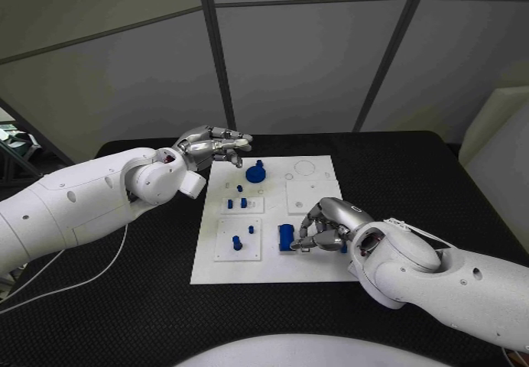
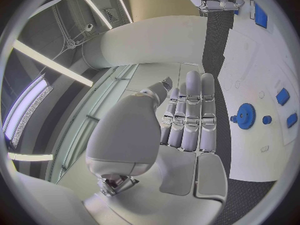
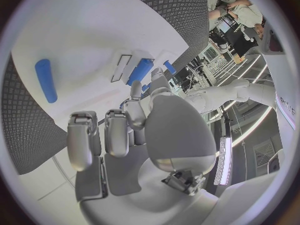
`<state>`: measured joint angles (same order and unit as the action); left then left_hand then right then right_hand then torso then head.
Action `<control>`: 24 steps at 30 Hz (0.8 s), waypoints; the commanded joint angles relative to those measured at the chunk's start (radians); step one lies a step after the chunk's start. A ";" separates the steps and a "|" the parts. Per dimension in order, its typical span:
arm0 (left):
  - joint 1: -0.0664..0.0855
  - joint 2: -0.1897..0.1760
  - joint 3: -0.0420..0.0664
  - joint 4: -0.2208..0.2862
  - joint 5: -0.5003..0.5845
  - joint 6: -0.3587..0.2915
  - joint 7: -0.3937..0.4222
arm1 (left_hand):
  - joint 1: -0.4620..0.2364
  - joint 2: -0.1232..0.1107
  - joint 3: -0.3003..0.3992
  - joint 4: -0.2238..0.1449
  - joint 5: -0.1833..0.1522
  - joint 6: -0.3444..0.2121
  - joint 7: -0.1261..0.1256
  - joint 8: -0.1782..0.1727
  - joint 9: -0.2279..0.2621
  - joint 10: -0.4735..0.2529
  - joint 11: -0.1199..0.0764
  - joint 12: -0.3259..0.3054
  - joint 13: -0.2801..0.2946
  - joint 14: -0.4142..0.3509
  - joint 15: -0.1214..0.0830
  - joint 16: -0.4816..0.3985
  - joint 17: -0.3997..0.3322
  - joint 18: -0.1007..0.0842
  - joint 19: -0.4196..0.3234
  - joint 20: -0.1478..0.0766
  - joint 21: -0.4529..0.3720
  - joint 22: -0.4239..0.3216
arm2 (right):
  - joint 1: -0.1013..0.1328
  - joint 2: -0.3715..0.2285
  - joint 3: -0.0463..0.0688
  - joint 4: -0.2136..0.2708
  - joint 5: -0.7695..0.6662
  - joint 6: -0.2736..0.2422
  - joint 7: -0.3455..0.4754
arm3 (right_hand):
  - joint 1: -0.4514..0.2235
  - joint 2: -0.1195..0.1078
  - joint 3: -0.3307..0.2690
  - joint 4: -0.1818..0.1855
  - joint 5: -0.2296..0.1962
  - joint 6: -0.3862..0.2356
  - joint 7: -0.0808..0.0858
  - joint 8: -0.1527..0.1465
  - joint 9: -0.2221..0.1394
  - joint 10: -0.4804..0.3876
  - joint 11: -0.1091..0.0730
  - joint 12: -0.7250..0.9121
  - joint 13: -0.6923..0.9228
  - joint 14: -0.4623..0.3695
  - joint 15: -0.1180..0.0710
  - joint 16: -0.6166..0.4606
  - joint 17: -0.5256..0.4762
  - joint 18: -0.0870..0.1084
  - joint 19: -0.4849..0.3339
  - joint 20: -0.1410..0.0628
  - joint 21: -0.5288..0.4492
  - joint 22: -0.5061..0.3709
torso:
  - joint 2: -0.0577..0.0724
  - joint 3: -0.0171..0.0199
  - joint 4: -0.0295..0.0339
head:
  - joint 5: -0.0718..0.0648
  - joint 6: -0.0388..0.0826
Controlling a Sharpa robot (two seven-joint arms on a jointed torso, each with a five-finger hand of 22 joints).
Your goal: Assemble the parts on the task board
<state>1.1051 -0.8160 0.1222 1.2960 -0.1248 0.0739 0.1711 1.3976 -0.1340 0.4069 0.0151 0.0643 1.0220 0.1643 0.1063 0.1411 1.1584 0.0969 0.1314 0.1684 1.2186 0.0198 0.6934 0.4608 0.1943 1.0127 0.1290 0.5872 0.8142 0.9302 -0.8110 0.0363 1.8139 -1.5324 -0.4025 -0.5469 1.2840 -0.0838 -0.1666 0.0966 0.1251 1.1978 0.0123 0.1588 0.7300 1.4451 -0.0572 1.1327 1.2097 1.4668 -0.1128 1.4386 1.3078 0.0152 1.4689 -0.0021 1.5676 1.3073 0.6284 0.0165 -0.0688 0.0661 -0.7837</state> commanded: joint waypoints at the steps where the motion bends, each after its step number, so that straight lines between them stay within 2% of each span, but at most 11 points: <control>1: 0.002 0.001 0.001 0.001 0.001 0.011 0.005 | -0.008 0.004 -0.007 0.000 -0.003 -0.004 -0.001 -0.004 0.001 -0.006 0.002 -0.007 0.001 -0.006 0.002 -0.007 -0.002 -0.013 -0.005 -0.001 -0.004 -0.001 | 0.001 0.009 0.001 -0.008 -0.001 0.001 -0.002 | -0.001 0.012 -0.002 -0.005 0.006 -0.002 -0.002 -0.001 0.001 0.004 -0.002 0.000 0.001 0.055 -0.006 0.006 0.013 -0.015 0.102 -0.004 0.003 0.263 | 0.001 -0.0001 0.0005 | 0.001 0.000; 8: 0.002 0.002 0.000 0.000 0.001 0.011 0.004 | -0.008 0.004 -0.007 0.000 -0.003 -0.004 -0.001 -0.004 0.001 -0.006 0.002 -0.007 0.001 -0.006 0.002 -0.007 -0.002 -0.013 -0.005 -0.001 -0.004 -0.001 | 0.001 0.032 0.001 -0.029 -0.016 0.011 -0.015 | 0.006 0.023 -0.003 -0.014 0.006 0.004 -0.005 0.002 0.006 0.005 -0.004 0.001 0.003 0.055 -0.008 0.008 0.016 -0.015 0.102 -0.005 0.003 0.263 | 0.001 0.0002 0.0003 | 0.002 -0.004; 13: 0.002 0.002 0.000 0.001 0.001 0.011 0.003 | -0.008 0.004 -0.007 0.000 -0.003 -0.004 -0.001 -0.004 0.001 -0.006 0.002 -0.007 0.001 -0.006 0.002 -0.007 -0.002 -0.013 -0.005 -0.001 -0.004 -0.001 | 0.001 0.049 0.001 -0.044 -0.039 0.037 -0.024 | 0.044 0.033 -0.004 -0.050 0.006 0.007 -0.009 0.001 0.010 0.004 -0.007 -0.004 0.003 0.055 -0.011 0.006 0.015 -0.015 0.102 -0.008 0.003 0.263 | 0.002 -0.0002 0.0007 | 0.003 -0.007; 24: 0.002 0.001 0.000 0.001 0.001 0.011 0.002 | -0.008 0.004 -0.007 0.000 -0.003 -0.004 -0.001 -0.004 0.001 -0.006 0.002 -0.007 0.001 -0.006 0.002 -0.007 -0.002 -0.013 -0.005 -0.001 -0.004 -0.001 | 0.001 0.057 0.001 -0.065 -0.098 0.004 -0.061 | 0.067 0.052 -0.007 -0.077 0.012 0.015 -0.012 0.000 0.011 0.004 -0.010 -0.006 0.005 0.055 -0.013 0.006 0.017 -0.015 0.102 -0.010 0.003 0.263 | 0.000 0.0002 -0.0002 | 0.004 -0.009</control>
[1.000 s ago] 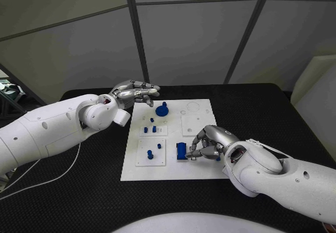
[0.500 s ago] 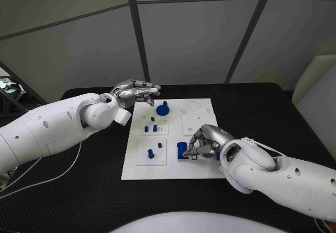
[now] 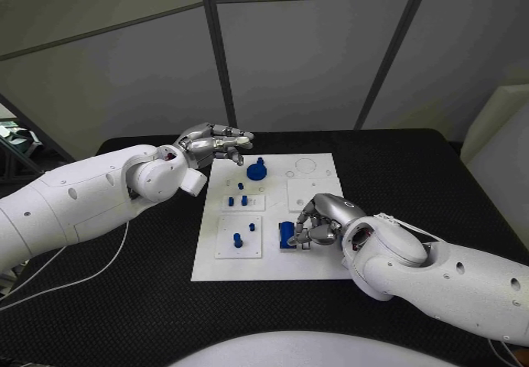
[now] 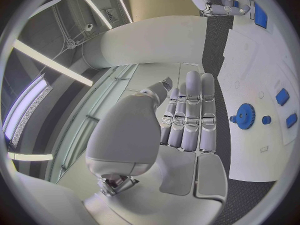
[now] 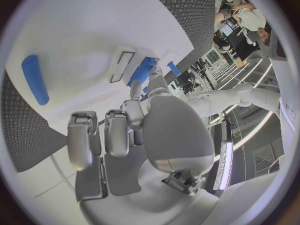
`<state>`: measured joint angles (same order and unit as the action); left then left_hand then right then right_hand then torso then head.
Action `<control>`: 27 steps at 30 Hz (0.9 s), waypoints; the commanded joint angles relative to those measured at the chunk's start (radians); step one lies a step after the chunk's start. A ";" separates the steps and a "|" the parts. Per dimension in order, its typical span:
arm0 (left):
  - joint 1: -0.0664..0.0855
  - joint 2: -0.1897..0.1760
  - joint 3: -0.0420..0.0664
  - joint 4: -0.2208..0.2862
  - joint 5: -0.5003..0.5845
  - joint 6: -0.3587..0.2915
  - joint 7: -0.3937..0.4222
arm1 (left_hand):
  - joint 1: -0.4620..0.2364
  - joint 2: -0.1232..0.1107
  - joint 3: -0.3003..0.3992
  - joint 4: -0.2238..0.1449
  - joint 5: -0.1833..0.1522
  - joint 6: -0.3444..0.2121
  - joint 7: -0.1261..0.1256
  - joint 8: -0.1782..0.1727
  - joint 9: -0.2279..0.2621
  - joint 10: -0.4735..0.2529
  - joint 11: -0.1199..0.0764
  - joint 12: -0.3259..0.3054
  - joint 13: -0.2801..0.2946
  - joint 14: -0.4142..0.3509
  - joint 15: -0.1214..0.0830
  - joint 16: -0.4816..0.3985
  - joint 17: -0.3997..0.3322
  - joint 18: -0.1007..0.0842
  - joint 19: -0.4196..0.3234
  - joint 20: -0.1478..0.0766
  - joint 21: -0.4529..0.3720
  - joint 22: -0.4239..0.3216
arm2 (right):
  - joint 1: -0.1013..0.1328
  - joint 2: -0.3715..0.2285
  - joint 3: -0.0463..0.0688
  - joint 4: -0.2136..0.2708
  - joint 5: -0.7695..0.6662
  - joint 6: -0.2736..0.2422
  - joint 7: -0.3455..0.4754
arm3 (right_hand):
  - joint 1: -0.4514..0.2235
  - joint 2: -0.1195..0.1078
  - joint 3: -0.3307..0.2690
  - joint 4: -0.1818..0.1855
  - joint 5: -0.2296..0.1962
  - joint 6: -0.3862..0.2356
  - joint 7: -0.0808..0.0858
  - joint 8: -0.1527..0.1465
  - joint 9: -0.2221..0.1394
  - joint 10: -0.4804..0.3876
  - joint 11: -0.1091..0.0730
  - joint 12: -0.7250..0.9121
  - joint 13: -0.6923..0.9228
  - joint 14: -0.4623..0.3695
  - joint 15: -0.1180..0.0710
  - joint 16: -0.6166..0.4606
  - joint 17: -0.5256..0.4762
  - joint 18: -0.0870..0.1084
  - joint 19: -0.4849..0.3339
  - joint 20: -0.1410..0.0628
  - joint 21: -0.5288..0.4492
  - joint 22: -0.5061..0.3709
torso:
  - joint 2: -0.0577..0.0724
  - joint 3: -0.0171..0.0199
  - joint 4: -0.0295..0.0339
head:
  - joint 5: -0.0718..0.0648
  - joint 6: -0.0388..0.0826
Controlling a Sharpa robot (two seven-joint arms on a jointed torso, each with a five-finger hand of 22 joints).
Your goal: Assemble the parts on the task board
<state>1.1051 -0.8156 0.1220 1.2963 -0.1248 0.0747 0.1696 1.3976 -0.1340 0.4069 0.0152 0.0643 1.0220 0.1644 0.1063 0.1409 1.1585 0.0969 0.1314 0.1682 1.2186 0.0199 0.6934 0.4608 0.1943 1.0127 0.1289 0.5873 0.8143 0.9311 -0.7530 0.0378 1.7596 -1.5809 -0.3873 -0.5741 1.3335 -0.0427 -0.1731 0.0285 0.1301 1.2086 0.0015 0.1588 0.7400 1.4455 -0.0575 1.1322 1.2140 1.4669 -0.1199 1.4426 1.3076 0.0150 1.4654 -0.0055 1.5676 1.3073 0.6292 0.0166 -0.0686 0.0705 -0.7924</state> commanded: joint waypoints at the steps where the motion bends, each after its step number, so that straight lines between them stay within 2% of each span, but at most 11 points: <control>1: 0.002 0.001 0.001 0.001 0.001 0.011 0.004 | -0.008 0.004 -0.007 0.000 -0.003 -0.004 -0.001 -0.004 0.001 -0.006 0.002 -0.007 0.002 -0.006 0.002 -0.007 -0.002 -0.013 -0.005 -0.001 -0.004 -0.001 | 0.000 0.000 -0.001 -0.011 -0.058 -0.018 -0.037 | 0.018 0.011 0.000 -0.009 0.007 0.004 -0.001 0.000 0.001 0.003 -0.010 -0.005 0.000 0.055 -0.006 0.002 0.017 -0.015 0.105 -0.006 0.003 0.263 | -0.001 0.0001 -0.0006 | -0.001 0.001; 6: 0.002 0.002 0.001 0.001 0.001 0.011 0.004 | -0.008 0.004 -0.007 0.000 -0.003 -0.004 -0.001 -0.004 0.001 -0.006 0.002 -0.007 0.002 -0.006 0.002 -0.007 -0.002 -0.013 -0.005 -0.001 -0.004 -0.001 | 0.000 0.003 -0.001 -0.014 -0.077 -0.060 -0.043 | 0.016 0.027 -0.004 -0.015 0.016 0.013 -0.003 0.002 0.002 0.006 -0.012 -0.003 0.003 0.056 -0.007 0.004 0.021 -0.015 0.105 -0.008 0.003 0.263 | 0.000 0.0007 -0.0005 | -0.002 0.003; 8: 0.002 0.002 0.001 0.001 0.001 0.011 0.004 | -0.008 0.004 -0.007 0.000 -0.003 -0.004 -0.001 -0.004 0.001 -0.006 0.002 -0.007 0.002 -0.006 0.002 -0.007 -0.002 -0.013 -0.005 -0.001 -0.004 -0.001 | 0.000 0.003 -0.001 -0.013 -0.081 -0.076 -0.042 | -0.002 0.035 -0.016 -0.013 0.063 0.016 -0.006 0.001 0.003 0.008 -0.014 -0.002 0.005 0.056 -0.009 0.005 0.023 -0.015 0.105 -0.009 0.003 0.263 | 0.000 0.0007 -0.0005 | -0.002 0.003; 9: 0.002 0.001 0.001 0.001 0.001 0.011 0.004 | -0.008 0.004 -0.007 0.000 -0.003 -0.004 -0.001 -0.004 0.001 -0.006 0.002 -0.007 0.002 -0.006 0.002 -0.007 -0.002 -0.013 -0.005 -0.001 -0.004 -0.001 | 0.000 0.002 -0.001 -0.013 -0.081 -0.081 -0.040 | -0.006 0.037 -0.021 -0.014 0.073 0.017 -0.007 0.000 0.003 0.008 -0.014 -0.003 0.005 0.056 -0.009 0.005 0.024 -0.015 0.105 -0.010 0.003 0.263 | 0.000 0.0009 -0.0006 | -0.002 0.003; 15: 0.002 0.000 0.001 0.001 0.001 0.011 0.003 | -0.008 0.004 -0.007 0.000 -0.003 -0.004 -0.001 -0.004 0.001 -0.006 0.002 -0.007 0.002 -0.006 0.002 -0.007 -0.002 -0.013 -0.005 -0.001 -0.004 -0.001 | 0.000 -0.012 -0.001 -0.004 -0.061 -0.076 -0.018 | -0.017 0.034 -0.033 -0.015 0.082 0.014 -0.005 -0.003 0.003 0.006 -0.013 -0.009 0.001 0.055 -0.009 0.001 0.018 -0.015 0.105 -0.010 0.003 0.263 | 0.000 0.0001 -0.0005 | -0.002 0.002; 19: 0.002 -0.002 0.001 0.002 0.001 0.011 0.003 | -0.008 0.004 -0.007 0.000 -0.003 -0.004 -0.001 -0.004 0.001 -0.006 0.002 -0.007 0.002 -0.006 0.002 -0.007 -0.002 -0.013 -0.005 -0.001 -0.004 -0.001 | 0.000 -0.040 -0.001 0.017 -0.010 -0.068 0.030 | -0.025 0.030 -0.048 -0.020 0.085 -0.010 0.004 -0.019 -0.002 -0.001 -0.007 -0.025 -0.008 0.051 -0.005 -0.010 0.000 -0.015 0.105 -0.008 0.003 0.263 | 0.000 0.0005 -0.0009 | 0.000 0.002; 20: 0.002 -0.003 0.001 0.002 0.001 0.010 0.003 | -0.008 0.004 -0.007 0.000 -0.003 -0.004 -0.001 -0.004 0.001 -0.006 0.002 -0.007 0.002 -0.006 0.002 -0.007 -0.002 -0.013 -0.005 -0.001 -0.004 -0.001 | 0.000 -0.052 -0.001 0.027 0.009 -0.067 0.046 | -0.028 0.030 -0.054 -0.023 0.085 -0.027 0.011 -0.032 -0.008 -0.005 -0.002 -0.033 -0.013 0.049 -0.002 -0.014 -0.006 -0.015 0.105 -0.005 0.003 0.263 | -0.001 0.0002 -0.0021 | 0.001 0.002; 24: 0.002 -0.005 0.001 0.002 0.001 0.010 0.002 | -0.008 0.004 -0.007 0.000 -0.003 -0.004 -0.001 -0.004 0.001 -0.006 0.002 -0.007 0.002 -0.006 0.002 -0.007 -0.002 -0.013 -0.005 -0.001 -0.004 -0.001 | 0.000 -0.084 -0.001 0.054 0.045 -0.073 0.072 | -0.036 0.032 -0.068 -0.027 0.084 -0.061 0.026 -0.063 -0.023 -0.010 0.011 -0.043 -0.018 0.049 0.008 -0.017 -0.010 -0.014 0.104 0.002 0.000 0.260 | -0.001 0.0001 -0.0027 | 0.000 0.003; 27: 0.002 -0.006 0.000 0.003 0.001 0.012 0.001 | -0.008 0.004 -0.007 0.000 -0.003 -0.004 -0.001 -0.004 0.001 -0.006 0.002 -0.007 0.002 -0.006 0.002 -0.007 -0.002 -0.013 -0.005 -0.001 -0.004 -0.001 | 0.000 -0.114 -0.001 0.076 0.066 -0.081 0.081 | -0.041 0.034 -0.074 -0.028 0.083 -0.070 0.032 -0.075 -0.029 -0.011 0.015 -0.046 -0.020 0.049 0.012 -0.017 -0.008 -0.014 0.104 0.006 0.000 0.260 | -0.002 0.0004 -0.0027 | -0.001 0.004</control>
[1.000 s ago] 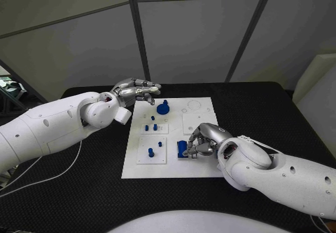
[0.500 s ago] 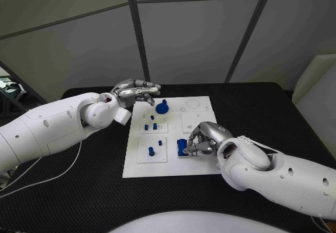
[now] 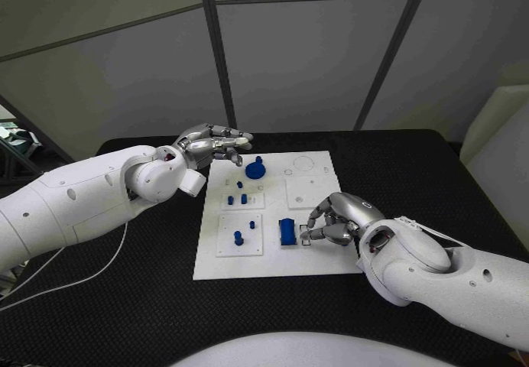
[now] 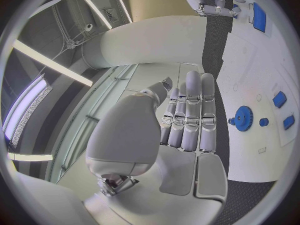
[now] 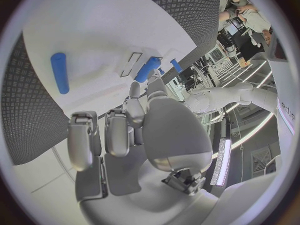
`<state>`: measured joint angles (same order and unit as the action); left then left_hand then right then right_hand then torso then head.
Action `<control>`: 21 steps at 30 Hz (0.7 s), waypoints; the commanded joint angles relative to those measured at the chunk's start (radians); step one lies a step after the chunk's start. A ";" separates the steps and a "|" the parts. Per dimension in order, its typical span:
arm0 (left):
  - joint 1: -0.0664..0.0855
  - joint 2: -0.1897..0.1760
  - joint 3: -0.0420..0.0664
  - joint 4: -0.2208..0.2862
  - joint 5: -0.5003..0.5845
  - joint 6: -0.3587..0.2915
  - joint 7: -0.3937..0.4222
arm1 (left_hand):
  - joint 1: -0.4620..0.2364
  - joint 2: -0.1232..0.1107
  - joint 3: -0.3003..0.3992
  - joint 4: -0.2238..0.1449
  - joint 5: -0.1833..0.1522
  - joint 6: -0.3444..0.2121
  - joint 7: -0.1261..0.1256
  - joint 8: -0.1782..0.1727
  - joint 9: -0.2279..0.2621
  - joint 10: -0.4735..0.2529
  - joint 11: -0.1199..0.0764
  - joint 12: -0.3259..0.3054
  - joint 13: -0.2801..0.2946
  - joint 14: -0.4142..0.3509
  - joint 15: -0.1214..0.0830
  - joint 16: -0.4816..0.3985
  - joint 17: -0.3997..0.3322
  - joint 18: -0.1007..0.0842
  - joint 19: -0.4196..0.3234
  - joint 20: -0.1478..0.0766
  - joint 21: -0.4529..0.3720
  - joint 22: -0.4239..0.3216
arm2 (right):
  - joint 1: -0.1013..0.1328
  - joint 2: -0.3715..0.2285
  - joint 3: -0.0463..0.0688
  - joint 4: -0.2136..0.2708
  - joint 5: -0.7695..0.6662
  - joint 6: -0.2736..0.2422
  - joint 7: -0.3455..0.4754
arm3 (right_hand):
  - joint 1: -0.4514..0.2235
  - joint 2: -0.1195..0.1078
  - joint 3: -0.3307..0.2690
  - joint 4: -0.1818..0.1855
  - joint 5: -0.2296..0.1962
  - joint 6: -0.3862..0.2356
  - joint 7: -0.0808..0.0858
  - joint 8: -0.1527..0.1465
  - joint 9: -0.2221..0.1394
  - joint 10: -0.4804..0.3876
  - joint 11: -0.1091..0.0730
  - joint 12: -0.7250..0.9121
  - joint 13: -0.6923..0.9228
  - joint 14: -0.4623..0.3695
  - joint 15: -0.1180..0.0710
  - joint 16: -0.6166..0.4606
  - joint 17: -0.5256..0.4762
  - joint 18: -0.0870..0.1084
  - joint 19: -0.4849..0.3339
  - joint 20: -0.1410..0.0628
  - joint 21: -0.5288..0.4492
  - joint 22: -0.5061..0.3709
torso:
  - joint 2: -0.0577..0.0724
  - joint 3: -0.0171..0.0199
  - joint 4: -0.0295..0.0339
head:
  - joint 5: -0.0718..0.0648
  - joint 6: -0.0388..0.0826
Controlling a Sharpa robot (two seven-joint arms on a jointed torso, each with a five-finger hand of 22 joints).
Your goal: Assemble the parts on the task board
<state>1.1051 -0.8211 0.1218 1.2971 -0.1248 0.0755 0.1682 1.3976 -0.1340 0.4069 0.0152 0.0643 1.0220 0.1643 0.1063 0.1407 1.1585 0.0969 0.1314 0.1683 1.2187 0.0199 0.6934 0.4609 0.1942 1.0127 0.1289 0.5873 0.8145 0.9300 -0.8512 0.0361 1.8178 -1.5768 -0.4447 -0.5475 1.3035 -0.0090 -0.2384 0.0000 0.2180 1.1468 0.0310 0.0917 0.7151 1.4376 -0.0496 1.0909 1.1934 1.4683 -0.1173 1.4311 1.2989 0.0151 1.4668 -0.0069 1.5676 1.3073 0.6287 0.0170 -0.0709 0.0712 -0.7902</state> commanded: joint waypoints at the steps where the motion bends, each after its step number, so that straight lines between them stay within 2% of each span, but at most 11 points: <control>1: 0.002 -0.001 0.001 0.002 0.001 0.012 0.002 | -0.008 0.004 -0.007 0.000 -0.003 -0.004 -0.001 -0.004 0.002 -0.006 0.002 -0.007 0.001 -0.006 0.002 -0.007 -0.002 -0.013 -0.005 -0.001 -0.004 -0.001 | 0.001 -0.028 0.000 0.025 0.066 -0.026 0.055 | -0.012 0.002 -0.009 0.000 -0.005 -0.009 0.003 -0.010 -0.006 -0.003 0.008 -0.006 0.000 0.048 0.010 -0.005 0.001 -0.014 0.102 0.008 0.000 0.260 | -0.001 0.0000 -0.0002 | -0.002 0.003; 6: 0.002 -0.003 0.000 0.003 0.001 0.012 0.001 | -0.008 0.004 -0.007 0.000 -0.003 -0.004 -0.001 -0.004 0.002 -0.006 0.002 -0.007 0.001 -0.006 0.002 -0.007 -0.002 -0.013 -0.005 -0.001 -0.004 -0.001 | 0.001 -0.085 0.002 0.047 0.077 -0.035 0.043 | -0.014 0.016 -0.015 -0.005 -0.003 -0.023 0.010 -0.030 -0.030 -0.004 0.014 -0.012 -0.002 0.049 0.015 -0.004 0.005 -0.015 0.103 0.014 0.002 0.262 | -0.001 -0.0003 -0.0002 | -0.008 0.008; 11: 0.001 -0.005 0.000 0.004 0.001 0.010 0.004 | -0.008 0.004 -0.007 0.000 -0.003 -0.004 -0.001 -0.004 0.002 -0.006 0.002 -0.007 0.001 -0.006 0.002 -0.007 -0.002 -0.013 -0.005 -0.001 -0.004 -0.001 | 0.002 -0.137 0.007 0.051 0.049 -0.026 0.020 | -0.017 0.038 -0.028 -0.013 -0.003 -0.056 0.022 -0.032 -0.098 -0.005 0.023 -0.025 -0.010 0.050 0.023 -0.003 0.010 -0.015 0.104 0.022 0.003 0.263 | -0.001 -0.0005 -0.0005 | -0.021 0.016; 14: 0.001 -0.005 0.000 0.007 0.001 0.009 0.006 | -0.008 0.004 -0.007 0.000 -0.003 -0.004 -0.001 -0.004 0.002 -0.006 0.002 -0.007 0.001 -0.006 0.002 -0.007 -0.002 -0.013 -0.005 -0.001 -0.004 -0.001 | 0.002 -0.161 0.008 0.052 0.018 -0.010 0.000 | -0.029 0.051 -0.039 -0.010 -0.002 -0.046 0.022 -0.031 -0.137 0.001 0.024 -0.021 -0.006 0.052 0.025 0.002 0.019 -0.015 0.104 0.025 0.003 0.263 | -0.001 -0.0010 0.0007 | -0.029 0.017; 19: 0.001 -0.006 -0.001 0.012 0.001 0.009 0.008 | -0.008 0.004 -0.007 0.000 -0.003 -0.004 -0.001 -0.004 0.002 -0.006 0.002 -0.007 0.001 -0.006 0.002 -0.007 -0.002 -0.013 -0.005 -0.001 -0.004 -0.001 | 0.002 -0.189 0.009 0.053 -0.041 0.016 -0.046 | -0.079 0.063 -0.063 0.026 0.014 -0.014 0.016 -0.028 -0.179 0.008 0.021 -0.017 -0.002 0.055 0.023 0.010 0.033 -0.015 0.104 0.025 0.003 0.263 | 0.000 -0.0008 0.0002 | -0.036 0.019; 21: 0.001 -0.006 -0.002 0.013 0.001 0.008 0.008 | -0.008 0.004 -0.007 0.000 -0.003 -0.004 -0.001 -0.004 0.002 -0.006 0.002 -0.007 0.001 -0.006 0.002 -0.007 -0.002 -0.013 -0.005 -0.001 -0.004 -0.001 | 0.001 -0.192 0.009 0.052 -0.056 0.022 -0.059 | -0.088 0.062 -0.067 0.036 0.020 -0.001 0.014 -0.025 -0.184 0.009 0.019 -0.016 -0.001 0.055 0.022 0.010 0.034 -0.015 0.104 0.024 0.003 0.263 | 0.001 -0.0001 -0.0006 | -0.037 0.019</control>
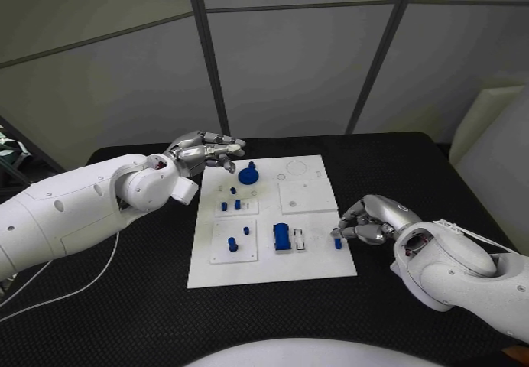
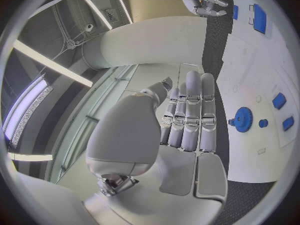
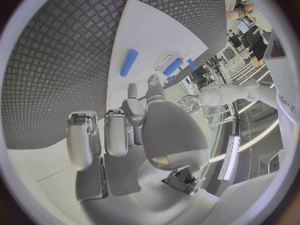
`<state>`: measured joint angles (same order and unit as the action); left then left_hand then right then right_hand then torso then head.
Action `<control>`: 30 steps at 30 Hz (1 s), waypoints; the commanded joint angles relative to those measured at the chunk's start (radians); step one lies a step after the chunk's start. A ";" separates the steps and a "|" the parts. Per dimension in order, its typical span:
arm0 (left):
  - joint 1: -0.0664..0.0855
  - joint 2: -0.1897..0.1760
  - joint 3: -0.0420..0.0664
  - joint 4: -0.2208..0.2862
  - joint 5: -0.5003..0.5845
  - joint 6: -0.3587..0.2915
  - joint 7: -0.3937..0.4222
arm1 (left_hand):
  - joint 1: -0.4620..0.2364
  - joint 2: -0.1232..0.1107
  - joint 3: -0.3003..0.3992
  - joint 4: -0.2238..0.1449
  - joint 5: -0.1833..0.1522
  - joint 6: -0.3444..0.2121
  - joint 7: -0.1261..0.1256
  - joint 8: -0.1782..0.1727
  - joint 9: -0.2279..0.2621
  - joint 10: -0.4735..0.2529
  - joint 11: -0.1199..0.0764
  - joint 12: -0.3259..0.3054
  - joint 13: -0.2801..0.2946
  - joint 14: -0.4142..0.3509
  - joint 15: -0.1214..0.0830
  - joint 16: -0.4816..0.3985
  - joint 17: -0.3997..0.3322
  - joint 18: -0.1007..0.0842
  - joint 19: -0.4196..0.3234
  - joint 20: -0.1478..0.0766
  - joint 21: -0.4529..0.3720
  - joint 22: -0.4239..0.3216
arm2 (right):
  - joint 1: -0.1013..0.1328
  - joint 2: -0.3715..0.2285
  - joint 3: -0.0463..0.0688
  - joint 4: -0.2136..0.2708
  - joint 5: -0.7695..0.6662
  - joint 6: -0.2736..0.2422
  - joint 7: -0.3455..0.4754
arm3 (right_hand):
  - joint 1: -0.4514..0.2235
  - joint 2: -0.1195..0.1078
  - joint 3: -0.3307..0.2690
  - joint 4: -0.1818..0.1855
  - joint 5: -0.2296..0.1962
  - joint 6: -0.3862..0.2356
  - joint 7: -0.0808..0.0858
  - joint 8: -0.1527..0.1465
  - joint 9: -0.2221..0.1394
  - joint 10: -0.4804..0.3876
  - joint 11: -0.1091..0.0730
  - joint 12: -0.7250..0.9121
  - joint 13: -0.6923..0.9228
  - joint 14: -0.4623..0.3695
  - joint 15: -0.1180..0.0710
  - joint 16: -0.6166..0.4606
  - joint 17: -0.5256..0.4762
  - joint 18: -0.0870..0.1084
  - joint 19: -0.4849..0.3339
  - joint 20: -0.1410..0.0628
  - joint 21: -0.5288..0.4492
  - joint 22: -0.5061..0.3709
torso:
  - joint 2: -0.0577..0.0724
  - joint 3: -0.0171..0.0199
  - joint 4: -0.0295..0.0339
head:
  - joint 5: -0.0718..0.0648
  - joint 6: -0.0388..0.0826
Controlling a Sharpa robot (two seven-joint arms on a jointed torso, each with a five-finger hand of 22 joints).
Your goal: Assemble the parts on the task board
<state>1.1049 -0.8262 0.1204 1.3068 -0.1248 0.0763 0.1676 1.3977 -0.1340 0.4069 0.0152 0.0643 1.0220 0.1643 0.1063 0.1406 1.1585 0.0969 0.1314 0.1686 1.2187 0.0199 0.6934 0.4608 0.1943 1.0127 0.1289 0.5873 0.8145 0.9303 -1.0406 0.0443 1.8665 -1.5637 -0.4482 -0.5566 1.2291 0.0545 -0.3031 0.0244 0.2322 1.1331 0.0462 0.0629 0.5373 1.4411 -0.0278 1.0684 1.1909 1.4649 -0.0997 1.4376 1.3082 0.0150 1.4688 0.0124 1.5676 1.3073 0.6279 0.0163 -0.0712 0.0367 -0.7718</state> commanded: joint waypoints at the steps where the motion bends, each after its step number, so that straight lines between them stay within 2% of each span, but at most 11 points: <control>1: 0.001 -0.001 0.000 0.004 0.001 0.008 0.009 | -0.008 0.004 -0.007 0.000 -0.003 -0.004 -0.001 -0.004 0.002 -0.006 0.002 -0.007 0.001 -0.006 0.002 -0.007 -0.002 -0.013 -0.005 -0.001 -0.004 -0.001 | 0.001 -0.002 0.001 0.003 -0.075 0.028 -0.056 | -0.016 -0.002 -0.004 0.014 0.006 0.015 -0.002 0.004 -0.008 0.006 -0.003 0.005 0.001 0.059 0.004 0.004 0.025 -0.015 0.102 0.005 0.003 0.263 | 0.002 0.0009 -0.0007 | -0.003 0.000; 3: 0.001 -0.001 -0.001 0.004 0.001 0.008 0.009 | -0.008 0.004 -0.007 0.000 -0.003 -0.004 -0.001 -0.004 0.002 -0.006 0.002 -0.007 0.001 -0.006 0.002 -0.007 -0.002 -0.013 -0.005 -0.001 -0.004 -0.001 | 0.001 0.000 0.001 -0.001 -0.086 0.037 -0.069 | -0.019 -0.004 -0.006 0.020 0.008 0.021 -0.003 0.004 -0.011 0.007 -0.004 0.006 0.003 0.059 0.003 0.004 0.026 -0.015 0.102 0.004 0.003 0.263 | 0.002 0.0012 -0.0007 | -0.004 0.000; 7: 0.001 -0.002 -0.002 0.006 0.001 0.008 0.009 | -0.008 0.006 -0.007 0.000 -0.004 -0.004 -0.001 -0.004 0.003 -0.007 0.003 -0.007 0.003 -0.006 0.002 -0.008 -0.002 -0.013 -0.004 -0.001 -0.007 -0.003 | 0.000 0.009 0.000 -0.014 -0.098 0.063 -0.095 | -0.030 -0.008 -0.008 0.037 0.013 0.035 -0.006 0.006 -0.015 0.007 -0.007 0.004 0.002 0.059 0.001 0.004 0.026 -0.015 0.102 0.002 0.003 0.263 | 0.002 0.0002 0.0036 | -0.010 -0.002; 13: 0.001 -0.004 -0.002 0.006 0.001 0.008 0.009 | -0.008 0.006 -0.007 0.000 -0.004 -0.004 -0.001 -0.004 0.003 -0.007 0.003 -0.007 0.003 -0.006 0.002 -0.008 -0.002 -0.013 -0.004 -0.001 -0.007 -0.003 | 0.000 0.024 0.000 -0.031 -0.107 0.093 -0.119 | -0.036 -0.015 -0.007 0.054 0.020 0.044 -0.009 0.007 -0.017 0.007 -0.009 0.003 0.002 0.058 -0.001 0.002 0.025 -0.015 0.102 0.000 0.003 0.263 | 0.001 0.0008 0.0027 | -0.009 -0.005; 22: 0.001 -0.002 -0.003 0.004 0.001 0.009 0.009 | -0.008 0.006 -0.007 0.000 -0.004 -0.004 -0.001 -0.004 0.003 -0.007 0.003 -0.007 0.003 -0.006 0.002 -0.008 -0.002 -0.013 -0.004 -0.001 -0.007 -0.003 | -0.001 0.061 -0.001 -0.067 -0.104 0.128 -0.125 | -0.033 -0.016 -0.005 0.056 0.022 0.044 -0.009 0.005 -0.018 0.007 -0.009 0.003 0.003 0.058 -0.001 0.002 0.025 -0.015 0.102 0.000 0.003 0.263 | 0.001 0.0010 0.0029 | -0.009 -0.007; 30: 0.001 -0.003 -0.003 0.001 0.001 0.010 0.006 | -0.010 0.006 -0.008 0.001 -0.004 -0.004 -0.001 -0.004 0.003 -0.007 0.003 -0.007 0.004 -0.006 0.002 -0.008 -0.002 -0.013 -0.004 -0.001 -0.008 -0.003 | -0.005 0.080 -0.002 -0.077 -0.093 0.173 -0.122 | 0.006 -0.013 0.009 0.048 0.024 0.048 -0.011 0.003 -0.024 0.007 -0.011 0.006 0.007 0.059 -0.003 0.004 0.029 -0.015 0.102 -0.002 0.003 0.263 | 0.002 0.0004 0.0014 | -0.008 -0.011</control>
<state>1.1041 -0.8290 0.1169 1.3079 -0.1249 0.0764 0.1679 1.3935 -0.1299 0.4041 0.0179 0.0643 1.0220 0.1643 0.1063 0.1420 1.1585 0.0969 0.1314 0.1704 1.2187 0.0199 0.6893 0.4601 0.1942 1.0127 0.1289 0.5832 0.8128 0.9258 -0.9616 0.0428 1.7896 -1.6553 -0.3186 -0.6753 1.2291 0.0412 -0.2982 0.0743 0.2528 1.1711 0.0356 0.0630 0.5159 1.4473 -0.0340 1.0724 1.1969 1.4648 -0.0998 1.4375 1.3078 0.0150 1.4688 0.0123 1.5676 1.3079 0.6292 0.0171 -0.0682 0.0281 -0.7816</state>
